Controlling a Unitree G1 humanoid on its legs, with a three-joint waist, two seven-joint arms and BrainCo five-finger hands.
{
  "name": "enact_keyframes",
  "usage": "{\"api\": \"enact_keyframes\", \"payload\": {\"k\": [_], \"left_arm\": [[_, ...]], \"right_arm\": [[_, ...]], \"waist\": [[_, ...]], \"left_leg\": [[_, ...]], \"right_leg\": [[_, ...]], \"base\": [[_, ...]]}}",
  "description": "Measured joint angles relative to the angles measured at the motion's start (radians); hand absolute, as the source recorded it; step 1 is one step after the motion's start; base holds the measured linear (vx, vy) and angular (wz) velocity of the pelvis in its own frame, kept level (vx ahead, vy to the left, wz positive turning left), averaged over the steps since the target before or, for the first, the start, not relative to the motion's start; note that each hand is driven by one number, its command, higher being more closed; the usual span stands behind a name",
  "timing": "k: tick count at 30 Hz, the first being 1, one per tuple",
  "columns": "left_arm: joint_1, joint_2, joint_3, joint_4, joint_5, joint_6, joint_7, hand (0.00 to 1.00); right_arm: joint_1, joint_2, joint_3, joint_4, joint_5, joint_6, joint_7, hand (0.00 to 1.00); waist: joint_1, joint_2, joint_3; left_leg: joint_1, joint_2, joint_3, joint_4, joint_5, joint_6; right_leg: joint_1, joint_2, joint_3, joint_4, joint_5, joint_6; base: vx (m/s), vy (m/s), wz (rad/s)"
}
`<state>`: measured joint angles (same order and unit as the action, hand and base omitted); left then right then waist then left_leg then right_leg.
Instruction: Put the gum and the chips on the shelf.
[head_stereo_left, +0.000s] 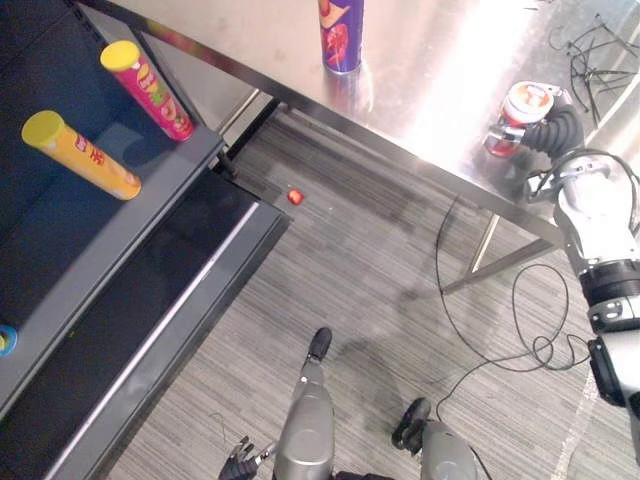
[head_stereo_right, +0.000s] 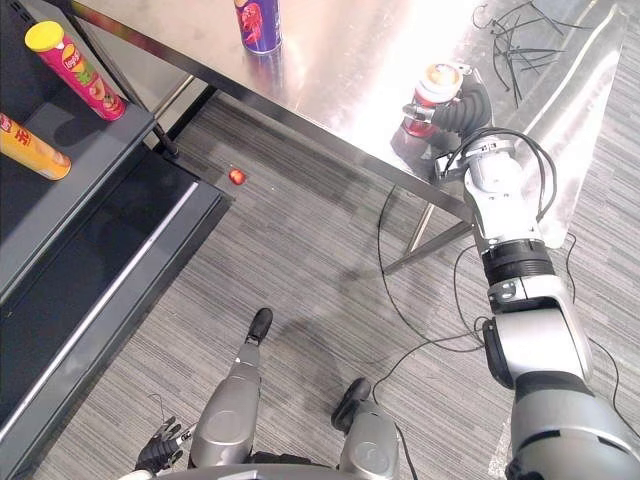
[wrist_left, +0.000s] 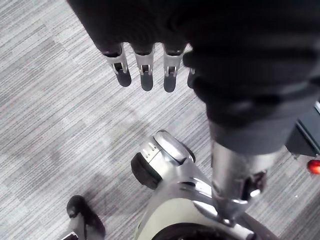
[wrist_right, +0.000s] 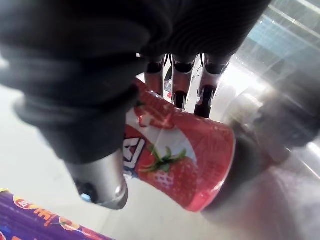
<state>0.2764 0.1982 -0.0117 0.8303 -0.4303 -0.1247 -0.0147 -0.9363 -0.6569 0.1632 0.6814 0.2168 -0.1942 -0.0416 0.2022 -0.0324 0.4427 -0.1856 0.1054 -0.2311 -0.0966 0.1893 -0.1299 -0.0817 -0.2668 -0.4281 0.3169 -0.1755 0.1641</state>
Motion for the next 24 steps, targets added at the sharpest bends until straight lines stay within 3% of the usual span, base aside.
{"api": "enact_keyframes", "payload": {"k": [5, 9, 11, 14, 24], "left_arm": [[0.000, 0.000, 0.000, -0.001, 0.002, 0.002, 0.009, 0.00], [0.000, 0.000, 0.023, -0.004, 0.012, 0.001, 0.012, 0.00], [0.010, 0.000, 0.043, 0.010, 0.014, 0.004, 0.020, 0.00], [0.017, -0.003, 0.059, 0.011, 0.021, 0.021, 0.034, 0.00], [0.018, -0.002, 0.096, 0.092, 0.131, 0.086, 0.007, 0.00]], "right_arm": [[0.089, 0.036, -0.007, -0.116, -0.022, -0.018, -0.024, 1.00], [0.207, 0.087, -0.080, -0.304, -0.053, -0.034, -0.028, 1.00], [0.303, 0.107, -0.104, -0.395, -0.065, -0.036, -0.027, 1.00], [0.416, 0.135, -0.119, -0.494, -0.064, -0.039, 0.002, 1.00], [0.649, 0.173, -0.118, -0.604, -0.060, -0.035, 0.141, 1.00]], "waist": [[-0.001, -0.007, -0.002], [-0.014, -0.029, -0.017], [-0.024, -0.057, -0.057], [-0.052, -0.076, -0.119], [-0.111, -0.060, -0.244]], "left_leg": [[0.031, 0.010, 0.029, -0.001, -0.007, 0.009], [0.042, 0.029, 0.054, -0.006, -0.018, 0.020], [0.054, 0.029, 0.077, -0.006, -0.022, 0.019], [0.077, 0.024, 0.108, -0.001, -0.026, 0.006], [0.137, 0.037, 0.177, -0.007, -0.060, -0.014]], "right_leg": [[0.020, 0.009, 0.022, -0.012, 0.003, 0.003], [0.031, 0.034, 0.039, -0.056, 0.015, 0.004], [0.045, 0.038, 0.051, -0.081, 0.026, 0.008], [0.087, 0.041, 0.056, -0.144, 0.057, 0.014], [0.140, 0.063, 0.108, -0.236, 0.088, 0.018]], "base": [[-0.01, -0.025, -0.13], [-0.01, -0.032, -0.20], [0.07, -0.028, -0.17], [0.09, 0.005, -0.10], [-0.01, 0.000, -0.18]]}}
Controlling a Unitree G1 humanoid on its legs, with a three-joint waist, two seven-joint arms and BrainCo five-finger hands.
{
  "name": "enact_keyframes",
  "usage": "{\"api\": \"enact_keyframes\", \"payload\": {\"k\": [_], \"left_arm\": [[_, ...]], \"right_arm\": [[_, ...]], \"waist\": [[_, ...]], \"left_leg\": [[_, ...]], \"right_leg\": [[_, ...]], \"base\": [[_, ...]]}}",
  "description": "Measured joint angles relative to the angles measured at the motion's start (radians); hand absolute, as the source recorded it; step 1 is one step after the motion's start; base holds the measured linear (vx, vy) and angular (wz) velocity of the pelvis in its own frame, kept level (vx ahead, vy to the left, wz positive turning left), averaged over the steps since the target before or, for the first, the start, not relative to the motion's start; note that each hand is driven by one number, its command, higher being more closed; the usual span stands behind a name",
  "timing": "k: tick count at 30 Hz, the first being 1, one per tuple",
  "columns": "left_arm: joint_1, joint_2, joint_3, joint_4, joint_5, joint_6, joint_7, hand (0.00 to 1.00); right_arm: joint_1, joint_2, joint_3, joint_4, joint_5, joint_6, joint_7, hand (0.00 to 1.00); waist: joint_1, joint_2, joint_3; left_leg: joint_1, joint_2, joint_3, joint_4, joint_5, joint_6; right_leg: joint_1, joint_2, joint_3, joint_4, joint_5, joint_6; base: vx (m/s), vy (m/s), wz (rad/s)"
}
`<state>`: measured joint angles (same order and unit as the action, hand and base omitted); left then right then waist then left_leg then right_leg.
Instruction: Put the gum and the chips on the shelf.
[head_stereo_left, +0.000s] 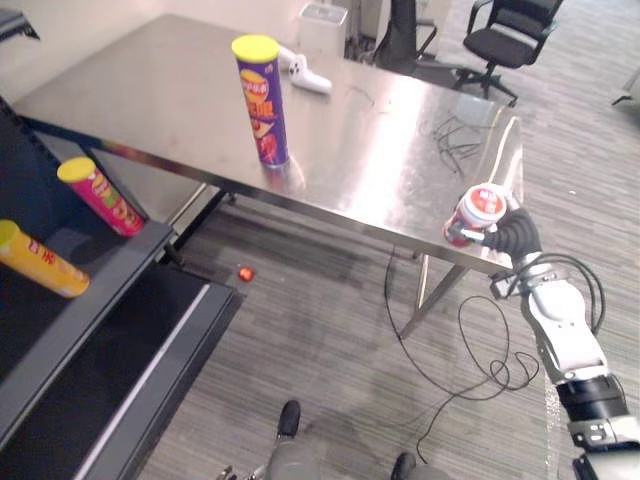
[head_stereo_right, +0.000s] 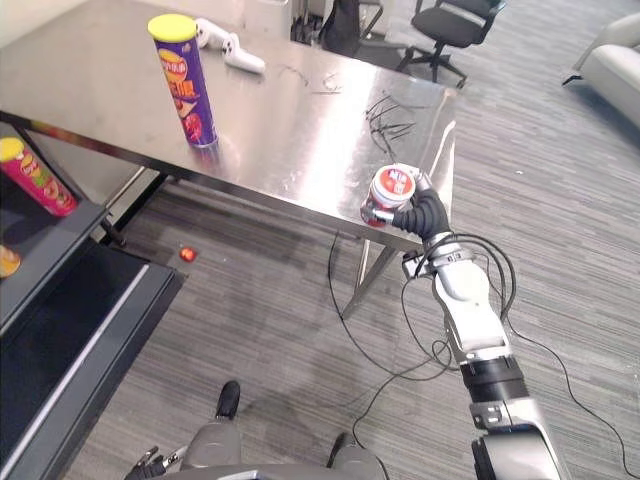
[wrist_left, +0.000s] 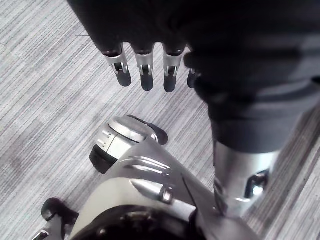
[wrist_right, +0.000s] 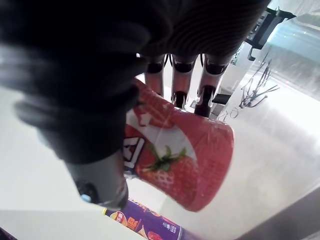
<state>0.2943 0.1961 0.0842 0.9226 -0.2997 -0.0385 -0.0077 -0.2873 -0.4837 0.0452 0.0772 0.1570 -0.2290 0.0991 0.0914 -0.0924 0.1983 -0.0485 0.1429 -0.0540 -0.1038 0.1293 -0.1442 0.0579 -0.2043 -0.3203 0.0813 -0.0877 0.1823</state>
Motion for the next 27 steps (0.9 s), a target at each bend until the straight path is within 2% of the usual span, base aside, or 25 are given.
{"api": "enact_keyframes", "payload": {"k": [5, 9, 11, 19, 24, 26, 27], "left_arm": [[0.000, 0.004, -0.010, 0.033, 0.010, 0.025, -0.011, 0.00], [0.003, 0.003, -0.011, 0.036, 0.011, 0.041, -0.008, 0.00], [0.004, 0.002, -0.011, 0.049, 0.012, 0.042, -0.006, 0.00], [0.005, -0.004, -0.007, 0.064, 0.030, 0.042, 0.008, 0.00], [0.007, -0.020, 0.001, 0.064, -0.006, 0.041, 0.047, 0.00], [0.008, -0.041, 0.006, 0.062, -0.012, 0.037, 0.049, 0.00], [0.014, -0.058, 0.021, 0.059, -0.013, 0.031, 0.052, 0.00]], "right_arm": [[0.066, 0.000, -0.001, -0.031, 0.001, 0.000, 0.028, 1.00], [0.096, 0.002, -0.001, -0.032, 0.001, 0.004, 0.039, 1.00], [0.108, 0.021, -0.013, -0.032, 0.006, 0.008, 0.036, 1.00], [0.177, 0.041, -0.039, -0.031, 0.044, 0.010, 0.014, 1.00], [0.179, 0.077, -0.030, -0.030, 0.059, 0.010, 0.014, 1.00], [0.173, 0.077, -0.025, -0.030, 0.059, 0.011, 0.013, 1.00], [0.163, 0.078, -0.022, -0.027, 0.059, 0.011, 0.012, 1.00]], "waist": [[-0.013, 0.019, -0.030], [-0.026, 0.024, -0.046], [-0.034, 0.030, -0.050], [-0.037, 0.039, -0.058], [-0.043, 0.056, -0.057], [-0.030, 0.068, -0.058], [-0.021, 0.077, -0.057]], "left_leg": [[0.025, 0.001, 0.028, 0.000, -0.007, -0.001], [0.038, 0.002, 0.036, 0.000, -0.010, 0.002], [0.038, 0.002, 0.039, 0.000, -0.010, 0.002], [0.056, 0.002, 0.038, 0.001, -0.018, -0.002], [0.039, -0.005, -0.028, 0.007, -0.007, 0.000], [0.019, -0.006, -0.074, 0.008, 0.005, 0.000], [0.003, -0.008, -0.098, 0.008, 0.011, 0.011]], "right_leg": [[0.017, 0.001, 0.025, -0.014, 0.020, 0.007], [0.034, 0.002, 0.028, -0.027, 0.024, 0.004], [0.034, 0.003, 0.029, -0.030, 0.024, 0.004], [0.051, 0.002, 0.024, -0.028, 0.022, 0.002], [0.060, -0.003, -0.038, 0.020, -0.012, -0.001], [0.060, -0.004, -0.082, 0.048, -0.033, -0.005], [0.062, -0.005, -0.116, 0.065, -0.049, -0.009]], "base": [[0.02, 0.001, -0.14], [0.04, -0.007, -0.05], [0.04, -0.006, -0.03], [0.01, -0.005, 0.01], [-0.01, -0.027, 0.38], [-0.03, -0.050, 0.67], [-0.06, -0.055, 0.90]]}}
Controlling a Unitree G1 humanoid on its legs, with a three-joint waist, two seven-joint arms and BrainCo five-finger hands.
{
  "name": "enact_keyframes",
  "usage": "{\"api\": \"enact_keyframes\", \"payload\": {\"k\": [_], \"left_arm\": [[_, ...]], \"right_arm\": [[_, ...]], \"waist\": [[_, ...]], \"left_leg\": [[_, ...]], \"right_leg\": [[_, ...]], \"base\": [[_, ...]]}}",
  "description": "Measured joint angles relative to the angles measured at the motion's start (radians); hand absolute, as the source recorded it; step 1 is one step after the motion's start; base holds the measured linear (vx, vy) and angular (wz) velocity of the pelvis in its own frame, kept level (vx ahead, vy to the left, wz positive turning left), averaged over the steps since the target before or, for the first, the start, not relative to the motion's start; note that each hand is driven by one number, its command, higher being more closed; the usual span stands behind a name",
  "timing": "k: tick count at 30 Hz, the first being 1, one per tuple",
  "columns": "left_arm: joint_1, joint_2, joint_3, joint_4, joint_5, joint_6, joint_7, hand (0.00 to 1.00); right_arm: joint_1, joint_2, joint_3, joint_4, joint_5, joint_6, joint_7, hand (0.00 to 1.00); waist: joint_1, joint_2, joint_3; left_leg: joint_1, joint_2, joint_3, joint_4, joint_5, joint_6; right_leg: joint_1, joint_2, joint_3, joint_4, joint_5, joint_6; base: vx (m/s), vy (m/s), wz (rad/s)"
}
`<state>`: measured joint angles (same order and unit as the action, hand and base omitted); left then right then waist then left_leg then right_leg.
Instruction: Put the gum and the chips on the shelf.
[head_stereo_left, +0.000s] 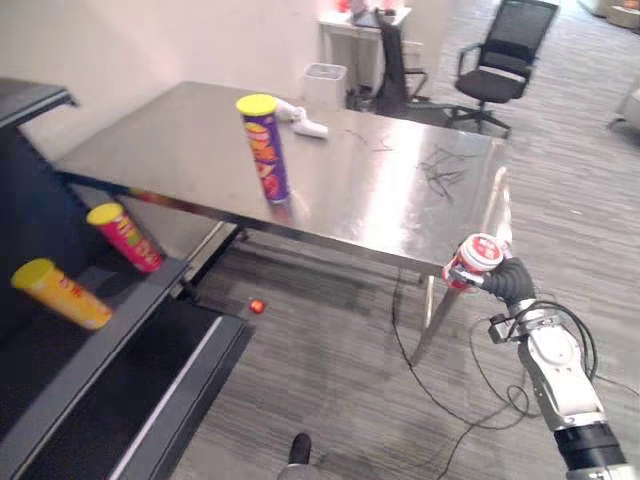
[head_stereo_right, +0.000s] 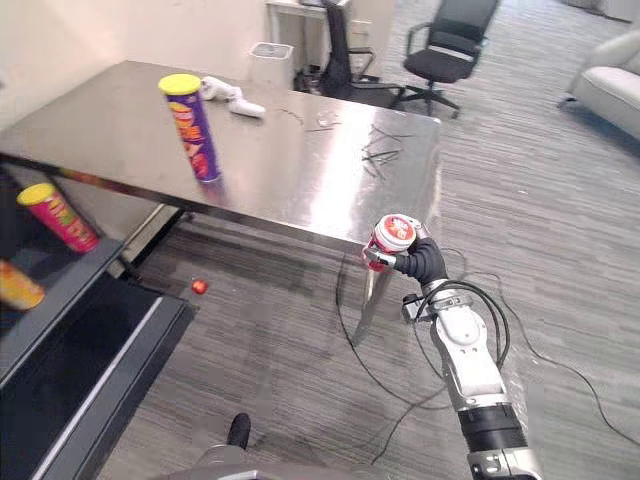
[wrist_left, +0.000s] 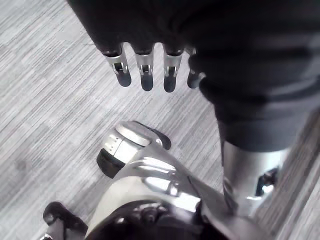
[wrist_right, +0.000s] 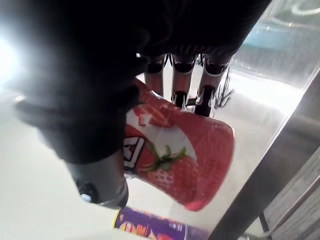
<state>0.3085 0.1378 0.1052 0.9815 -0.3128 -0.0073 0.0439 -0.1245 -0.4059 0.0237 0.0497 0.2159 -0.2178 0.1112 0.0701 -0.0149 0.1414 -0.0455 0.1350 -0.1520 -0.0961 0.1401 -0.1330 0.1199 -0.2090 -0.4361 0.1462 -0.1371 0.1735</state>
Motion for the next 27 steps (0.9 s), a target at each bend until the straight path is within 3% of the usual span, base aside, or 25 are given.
{"api": "enact_keyframes", "payload": {"k": [1, 3, 4, 5, 6, 8, 9, 10, 11, 13, 18, 21, 25, 26, 27], "left_arm": [[0.007, -0.013, 0.014, -0.005, -0.020, -0.004, 0.006, 0.00], [0.012, -0.020, 0.032, -0.004, -0.039, -0.003, 0.012, 0.00], [0.012, -0.020, 0.038, -0.005, -0.039, -0.003, 0.014, 0.00], [0.011, -0.019, 0.040, -0.005, -0.039, -0.003, 0.014, 0.00], [0.010, -0.019, 0.044, -0.003, -0.039, -0.002, 0.012, 0.00], [0.028, -0.027, 0.051, 0.015, -0.076, 0.012, -0.005, 0.00], [0.052, -0.033, 0.053, 0.014, -0.082, 0.011, -0.009, 0.00], [0.079, -0.039, 0.058, 0.015, -0.104, 0.010, -0.011, 0.00], [0.078, -0.040, 0.061, 0.015, -0.111, 0.009, -0.011, 0.00], [0.082, -0.057, 0.070, 0.016, -0.117, 0.009, -0.010, 0.00], [0.090, -0.068, 0.098, 0.035, -0.114, -0.015, -0.001, 0.00], [0.090, -0.069, 0.095, 0.045, -0.117, -0.020, -0.002, 0.00], [0.087, -0.048, 0.071, 0.034, -0.106, -0.038, -0.003, 0.00], [0.080, -0.045, 0.065, 0.030, -0.107, -0.041, -0.002, 0.00], [0.066, -0.032, 0.059, 0.022, -0.114, -0.042, 0.000, 0.00]], "right_arm": [[-0.014, 0.001, 0.003, 0.006, -0.002, 0.005, -0.004, 1.00], [-0.014, -0.001, -0.007, 0.007, -0.004, 0.015, -0.030, 1.00], [-0.010, -0.001, -0.037, 0.008, -0.011, 0.017, -0.047, 1.00], [-0.006, -0.002, -0.056, 0.009, -0.013, 0.017, -0.051, 1.00], [0.002, -0.001, -0.087, 0.010, -0.020, 0.013, -0.061, 1.00], [0.043, 0.003, -0.177, 0.012, -0.020, 0.001, -0.080, 1.00], [0.059, -0.003, -0.191, 0.010, -0.020, -0.006, -0.081, 1.00], [0.090, -0.010, -0.218, 0.007, -0.020, -0.012, -0.081, 1.00], [0.113, -0.010, -0.238, 0.007, -0.020, -0.011, -0.084, 1.00], [0.120, -0.003, -0.243, 0.007, -0.020, -0.010, -0.082, 1.00], [0.134, 0.039, -0.263, 0.005, -0.021, -0.010, -0.102, 1.00], [0.157, 0.053, -0.305, 0.005, -0.025, -0.010, -0.113, 1.00], [0.167, 0.054, -0.324, 0.003, -0.031, -0.011, -0.116, 1.00], [0.168, 0.056, -0.324, 0.003, -0.032, -0.011, -0.115, 1.00], [0.165, 0.061, -0.318, 0.003, -0.032, -0.011, -0.111, 1.00]], "waist": [[0.001, 0.007, 0.002], [-0.013, 0.008, 0.003], [-0.017, 0.012, 0.004], [-0.019, 0.013, 0.005], [-0.020, -0.003, 0.011], [-0.020, -0.003, 0.011], [-0.022, 0.008, 0.005], [-0.039, 0.016, -0.004], [-0.041, 0.006, -0.002], [-0.038, -0.002, -0.002], [-0.032, -0.035, -0.005], [-0.031, -0.036, -0.005], [-0.031, -0.029, -0.014], [-0.035, -0.035, -0.014], [-0.030, -0.046, -0.012]], "left_leg": [[-0.024, 0.000, 0.033, 0.000, -0.003, 0.066], [-0.034, 0.024, 0.232, 0.000, -0.057, 0.202], [-0.046, 0.041, 0.372, 0.011, -0.114, 0.266], [-0.061, 0.052, 0.441, 0.036, -0.159, 0.288], [-0.087, 0.065, 0.531, 0.084, -0.190, 0.296], [-0.106, 0.060, 0.642, 0.319, -0.122, 0.297], [-0.088, 0.053, 0.646, 0.344, -0.093, 0.294], [-0.070, 0.027, 0.638, 0.286, -0.098, 0.233], [-0.070, 0.001, 0.633, 0.241, -0.069, 0.202], [-0.068, -0.025, 0.635, 0.189, -0.050, 0.182], [0.002, -0.104, 0.685, 0.023, -0.016, 0.193], [0.020, -0.129, 0.687, -0.006, -0.022, 0.194], [0.035, -0.121, 0.665, -0.006, -0.056, 0.197], [0.035, -0.113, 0.658, -0.005, -0.065, 0.209], [0.035, -0.102, 0.655, -0.004, -0.070, 0.212]], "right_leg": [[0.012, -0.005, -0.046, 0.011, -0.016, -0.004], [0.054, -0.019, -0.147, 0.002, -0.015, -0.003], [0.092, -0.025, -0.225, -0.011, -0.015, -0.003], [0.105, -0.027, -0.259, -0.017, -0.015, -0.004], [0.121, -0.047, -0.312, -0.019, -0.019, -0.004], [0.149, -0.128, -0.406, 0.070, -0.071, 0.013], [0.155, -0.128, -0.414, 0.089, -0.085, 0.026], [0.162, -0.131, -0.422, 0.113, -0.101, 0.024], [0.160, -0.141, -0.429, 0.119, -0.104, 0.021], [0.162, -0.146, -0.459, 0.119, -0.101, 0.026], [0.191, -0.190, -0.502, 0.113, -0.067, 0.055], [0.193, -0.212, -0.485, 0.127, -0.012, 0.007], [0.117, -0.267, -0.402, 0.292, 0.114, -0.101], [0.093, -0.267, -0.370, 0.315, 0.102, -0.100], [0.057, -0.250, -0.347, 0.315, 0.047, -0.101]], "base": [[-0.06, -0.057, 1.25], [-0.03, -0.031, 1.61], [-0.01, -0.007, 1.62], [0.00, 0.008, 1.61], [0.02, 0.075, 1.46], [0.07, 0.123, 1.29], [0.13, 0.139, 0.98], [0.09, 0.132, 0.99], [0.07, 0.127, 0.95], [0.02, 0.088, 0.56], [0.07, 0.083, 0.32], [0.09, 0.094, 0.13], [0.11, 0.097, 0.00], [0.15, 0.036, 0.04], [0.11, -0.003, 0.02]]}}
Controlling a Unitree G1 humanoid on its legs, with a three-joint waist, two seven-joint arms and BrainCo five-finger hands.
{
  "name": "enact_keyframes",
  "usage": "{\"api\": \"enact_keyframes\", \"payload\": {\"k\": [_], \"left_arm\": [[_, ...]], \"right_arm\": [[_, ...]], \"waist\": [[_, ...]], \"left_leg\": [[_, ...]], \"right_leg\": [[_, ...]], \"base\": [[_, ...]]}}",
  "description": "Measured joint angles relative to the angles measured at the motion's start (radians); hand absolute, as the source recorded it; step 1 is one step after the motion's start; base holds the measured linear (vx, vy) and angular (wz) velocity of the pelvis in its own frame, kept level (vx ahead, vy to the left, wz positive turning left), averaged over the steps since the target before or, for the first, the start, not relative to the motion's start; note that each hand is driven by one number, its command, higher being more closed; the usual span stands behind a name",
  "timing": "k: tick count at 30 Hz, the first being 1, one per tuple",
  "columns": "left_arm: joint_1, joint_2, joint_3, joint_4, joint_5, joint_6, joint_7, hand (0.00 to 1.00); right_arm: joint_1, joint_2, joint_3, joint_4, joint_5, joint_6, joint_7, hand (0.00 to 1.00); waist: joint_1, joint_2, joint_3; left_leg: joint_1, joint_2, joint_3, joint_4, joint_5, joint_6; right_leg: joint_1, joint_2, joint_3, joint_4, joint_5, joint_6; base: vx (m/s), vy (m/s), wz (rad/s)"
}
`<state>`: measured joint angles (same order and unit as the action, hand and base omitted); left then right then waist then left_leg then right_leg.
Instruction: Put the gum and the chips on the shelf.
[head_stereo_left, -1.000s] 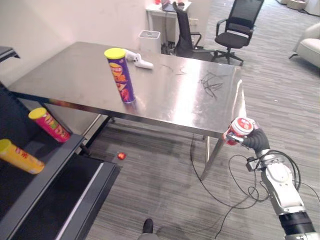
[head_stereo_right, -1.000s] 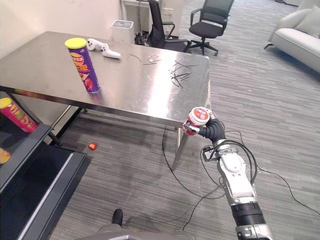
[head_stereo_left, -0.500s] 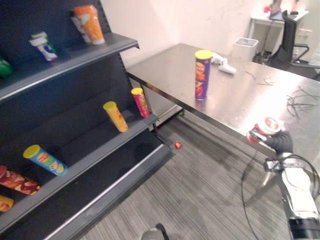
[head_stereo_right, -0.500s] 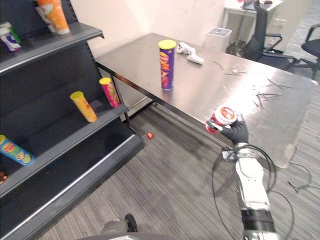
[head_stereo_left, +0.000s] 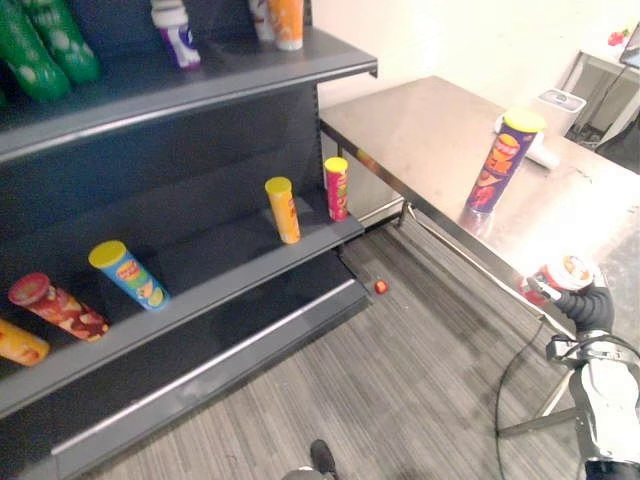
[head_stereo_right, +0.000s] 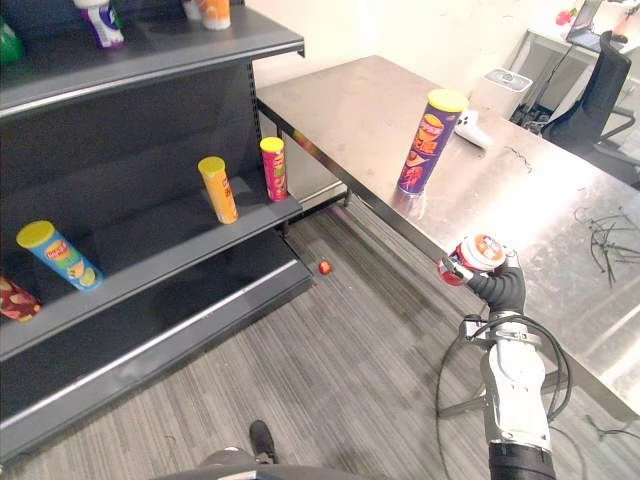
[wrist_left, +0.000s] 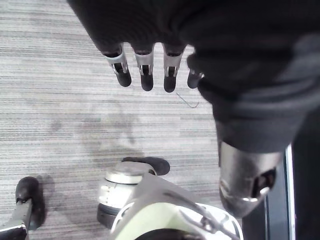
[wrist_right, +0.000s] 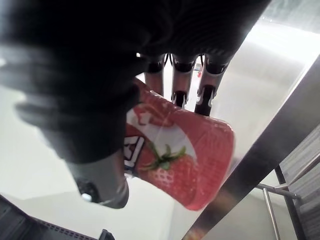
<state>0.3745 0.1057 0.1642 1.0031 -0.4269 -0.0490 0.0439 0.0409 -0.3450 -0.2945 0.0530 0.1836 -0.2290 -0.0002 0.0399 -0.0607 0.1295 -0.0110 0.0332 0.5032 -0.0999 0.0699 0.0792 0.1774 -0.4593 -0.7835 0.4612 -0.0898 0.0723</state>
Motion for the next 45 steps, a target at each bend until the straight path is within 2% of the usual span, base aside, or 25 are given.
{"api": "enact_keyframes", "payload": {"k": [2, 6, 7, 8, 9, 10, 12, 13, 14, 15, 16, 17, 18, 20, 23, 24, 27, 30, 33, 34, 36, 37, 39, 40, 45], "left_arm": [[-0.009, 0.007, 0.000, -0.010, -0.007, -0.001, 0.000, 0.00], [-0.038, 0.031, 0.005, -0.028, -0.040, -0.019, -0.009, 0.00], [-0.039, 0.021, 0.006, -0.040, -0.039, -0.029, -0.010, 0.00], [-0.039, 0.019, 0.009, -0.046, -0.040, -0.030, -0.010, 0.00], [-0.040, 0.022, 0.010, -0.049, -0.040, -0.030, -0.010, 0.00], [-0.040, 0.016, 0.027, -0.044, -0.040, -0.028, -0.009, 0.00], [-0.037, 0.011, 0.044, -0.051, -0.041, -0.028, -0.003, 0.00], [-0.037, 0.017, 0.039, -0.061, -0.040, -0.028, -0.003, 0.00], [-0.040, 0.021, 0.035, -0.068, -0.038, -0.027, -0.001, 0.00], [-0.047, 0.019, 0.028, -0.068, -0.036, -0.027, 0.000, 0.00], [-0.074, 0.026, 0.029, -0.066, -0.032, -0.024, 0.008, 0.00], [-0.085, 0.029, 0.030, -0.065, -0.031, -0.011, 0.016, 0.00], [-0.085, 0.027, 0.030, -0.063, -0.030, -0.004, 0.018, 0.00], [-0.086, 0.007, 0.029, -0.057, -0.029, 0.007, 0.024, 0.00], [-0.092, 0.013, 0.031, -0.049, -0.021, 0.006, 0.024, 0.00], [-0.095, 0.015, 0.032, -0.045, -0.020, 0.006, 0.024, 0.00], [-0.094, 0.027, 0.058, -0.026, 0.011, 0.008, 0.026, 0.00], [-0.093, 0.017, 0.071, -0.028, 0.018, 0.005, 0.030, 0.00], [-0.093, -0.005, 0.078, -0.041, 0.018, 0.004, 0.029, 0.00], [-0.095, -0.019, 0.080, -0.048, 0.018, 0.003, 0.029, 0.00], [-0.094, -0.028, 0.079, -0.049, 0.018, -0.001, 0.029, 0.00], [-0.093, -0.036, 0.079, -0.046, 0.030, -0.010, 0.029, 0.00], [-0.093, -0.037, 0.076, -0.047, 0.057, -0.019, 0.029, 0.00], [-0.092, -0.040, 0.074, -0.046, 0.058, -0.022, 0.029, 0.00], [-0.076, -0.037, 0.065, -0.048, 0.063, -0.036, 0.020, 0.00]], "right_arm": [[-0.002, 0.002, 0.003, 0.000, -0.010, -0.002, 0.002, 1.00], [-0.023, 0.001, 0.033, 0.000, -0.031, -0.005, -0.003, 1.00], [-0.043, -0.008, 0.030, 0.000, -0.031, -0.008, -0.019, 1.00], [-0.051, -0.011, 0.029, 0.000, -0.031, -0.009, -0.024, 1.00], [-0.063, -0.012, 0.027, -0.001, -0.030, -0.010, -0.032, 1.00], [-0.080, -0.020, 0.024, -0.001, -0.029, -0.011, -0.038, 1.00], [-0.084, -0.027, 0.025, -0.001, -0.027, -0.011, -0.041, 1.00], [-0.075, -0.034, 0.025, -0.001, -0.026, -0.013, -0.044, 1.00], [-0.060, -0.039, 0.025, -0.006, -0.026, -0.021, -0.048, 1.00], [-0.051, -0.036, 0.026, -0.011, -0.026, -0.029, -0.054, 1.00], [-0.044, -0.030, 0.029, -0.016, -0.028, -0.041, -0.056, 1.00], [-0.049, -0.029, 0.032, -0.022, -0.030, -0.043, -0.056, 1.00], [-0.050, -0.027, 0.033, -0.024, -0.030, -0.043, -0.057, 1.00], [-0.045, -0.023, 0.037, -0.027, -0.032, -0.044, -0.062, 1.00], [-0.040, -0.023, 0.037, -0.029, -0.032, -0.045, -0.068, 1.00], [-0.038, -0.020, 0.037, -0.032, -0.032, -0.045, -0.069, 1.00], [-0.041, 0.008, 0.036, -0.062, -0.031, -0.045, -0.057, 1.00], [-0.051, 0.009, 0.033, -0.057, -0.029, -0.043, -0.036, 1.00], [-0.129, 0.009, 0.033, -0.037, -0.026, -0.041, -0.017, 1.00], [-0.151, 0.007, 0.034, -0.034, -0.026, -0.038, -0.015, 1.00], [-0.165, 0.007, 0.036, -0.029, -0.027, -0.030, -0.017, 1.00], [-0.161, 0.007, 0.034, -0.023, -0.027, -0.023, -0.028, 1.00], [-0.159, 0.006, 0.027, 0.002, -0.027, -0.018, -0.046, 1.00], [-0.158, 0.004, 0.026, 0.003, -0.028, -0.016, -0.054, 1.00], [-0.124, 0.009, 0.036, -0.016, -0.028, -0.014, -0.028, 1.00]], "waist": [[0.003, -0.001, 0.002], [0.016, -0.041, 0.012], [0.028, -0.035, 0.019], [0.032, -0.036, 0.021], [0.034, -0.063, 0.032], [0.045, -0.047, 0.038], [0.038, -0.040, 0.058], [0.022, -0.026, 0.056], [0.009, -0.002, 0.047], [0.002, 0.006, 0.052], [-0.008, -0.002, 0.057], [-0.001, 0.002, 0.068], [0.005, 0.005, 0.074], [-0.003, -0.005, 0.073], [-0.009, 0.013, 0.076], [-0.011, 0.017, 0.075], [-0.010, 0.000, 0.064], [-0.011, -0.004, 0.041], [-0.010, -0.010, 0.024], [-0.008, -0.008, 0.024], [-0.010, 0.013, 0.022], [-0.017, 0.021, 0.025], [-0.031, 0.028, 0.024], [-0.040, 0.038, 0.026], [-0.042, 0.032, 0.024]], "left_leg": [[0.000, 0.004, 0.000, 0.003, -0.003, -0.001], [-0.069, 0.031, -0.007, 0.129, -0.063, -0.013], [-0.100, 0.043, -0.001, 0.155, -0.071, -0.019], [-0.109, 0.043, 0.003, 0.155, -0.071, -0.020], [-0.114, 0.033, 0.017, 0.175, -0.073, -0.019], [-0.147, 0.050, 0.026, 0.247, -0.114, -0.024], [-0.157, 0.038, -0.017, 0.261, -0.132, -0.013], [-0.155, 0.025, -0.069, 0.244, -0.133, -0.012], [-0.131, 0.010, -0.115, 0.194, -0.134, -0.012], [-0.125, 0.008, -0.147, 0.166, -0.133, -0.013], [-0.119, -0.003, -0.204, 0.138, -0.127, -0.002], [-0.115, -0.017, -0.256, 0.143, -0.089, 0.019], [-0.109, -0.034, -0.280, 0.154, -0.078, 0.028], [-0.080, -0.098, -0.364, 0.182, -0.111, 0.041], [-0.071, -0.128, -0.443, 0.221, -0.142, 0.051], [-0.068, -0.133, -0.467, 0.233, -0.162, 0.054], [-0.019, -0.147, -0.497, 0.241, -0.183, 0.038], [0.006, -0.149, -0.531, 0.244, -0.186, 0.031], [0.018, -0.145, -0.545, 0.253, -0.210, -0.009], [0.014, -0.141, -0.544, 0.274, -0.233, -0.045], [-0.006, -0.113, -0.532, 0.325, -0.271, -0.106], [-0.011, -0.068, -0.458, 0.354, -0.313, -0.114], [-0.001, 0.021, -0.397, 0.331, -0.305, -0.127], [0.017, 0.064, -0.405, 0.281, -0.268, -0.145], [0.053, 0.025, -0.375, 0.233, -0.249, -0.128]], "right_leg": [[-0.029, 0.012, 0.001, -0.008, -0.017, -0.007], [-0.068, 0.054, -0.004, -0.076, -0.011, -0.008], [-0.070, 0.071, -0.023, -0.112, -0.014, -0.013], [-0.070, 0.074, -0.040, -0.129, -0.019, -0.023], [-0.070, 0.064, -0.065, -0.159, -0.047, -0.065], [-0.066, 0.060, -0.078, -0.151, -0.061, -0.046], [-0.074, 0.041, -0.035, -0.054, -0.017, -0.112], [-0.114, 0.043, 0.100, 0.029, 0.054, -0.204], [-0.169, 0.067, 0.249, 0.106, 0.143, -0.210], [-0.188, 0.091, 0.311, 0.134, 0.129, -0.168], [-0.220, 0.154, 0.398, 0.167, 0.011, -0.096], [-0.247, 0.201, 0.438, 0.185, -0.059, -0.093], [-0.257, 0.211, 0.452, 0.183, -0.082, -0.083], [-0.301, 0.233, 0.540, 0.135, -0.127, -0.054], [-0.370, 0.266, 0.675, 0.027, -0.103, -0.014], [-0.392, 0.277, 0.725, -0.041, -0.081, 0.020], [-0.378, 0.275, 0.764, -0.206, -0.026, 0.099], [-0.336, 0.290, 0.708, -0.278, -0.004, 0.081], [-0.304, 0.327, 0.655, -0.365, 0.124, 0.029], [-0.277, 0.335, 0.623, -0.398, 0.157, 0.014], [-0.243, 0.348, 0.597, -0.440, 0.168, -0.001], [-0.222, 0.356, 0.579, -0.450, 0.165, -0.007], [-0.203, 0.359, 0.549, -0.451, 0.160, -0.013], [-0.198, 0.360, 0.539, -0.451, 0.156, -0.010], [-0.192, 0.324, 0.569, -0.450, 0.156, -0.003]], "base": [[0.08, -0.036, 0.01], [0.04, -0.105, 0.12], [0.02, -0.070, 0.02], [0.02, -0.051, 0.07], [0.07, -0.020, 0.08], [0.03, -0.003, 0.24], [0.00, 0.073, 0.73], [0.06, 0.198, 1.47], [0.11, 0.195, 1.58], [0.17, 0.107, 1.64], [0.21, 0.065, 1.46], [0.19, 0.054, 1.28], [0.18, 0.077, 1.09], [0.17, 0.053, 1.25], [0.16, 0.029, 1.15], [0.18, -0.008, 1.10], [0.24, -0.071, 0.92], [0.30, -0.105, 0.77], [0.21, -0.120, 0.38], [0.26, -0.176, 0.23], [0.20, -0.136, 0.28], [0.11, -0.110, 0.48], [0.09, -0.139, 0.47], [0.01, -0.015, 0.20], [-0.05, 0.058, -0.10]]}}
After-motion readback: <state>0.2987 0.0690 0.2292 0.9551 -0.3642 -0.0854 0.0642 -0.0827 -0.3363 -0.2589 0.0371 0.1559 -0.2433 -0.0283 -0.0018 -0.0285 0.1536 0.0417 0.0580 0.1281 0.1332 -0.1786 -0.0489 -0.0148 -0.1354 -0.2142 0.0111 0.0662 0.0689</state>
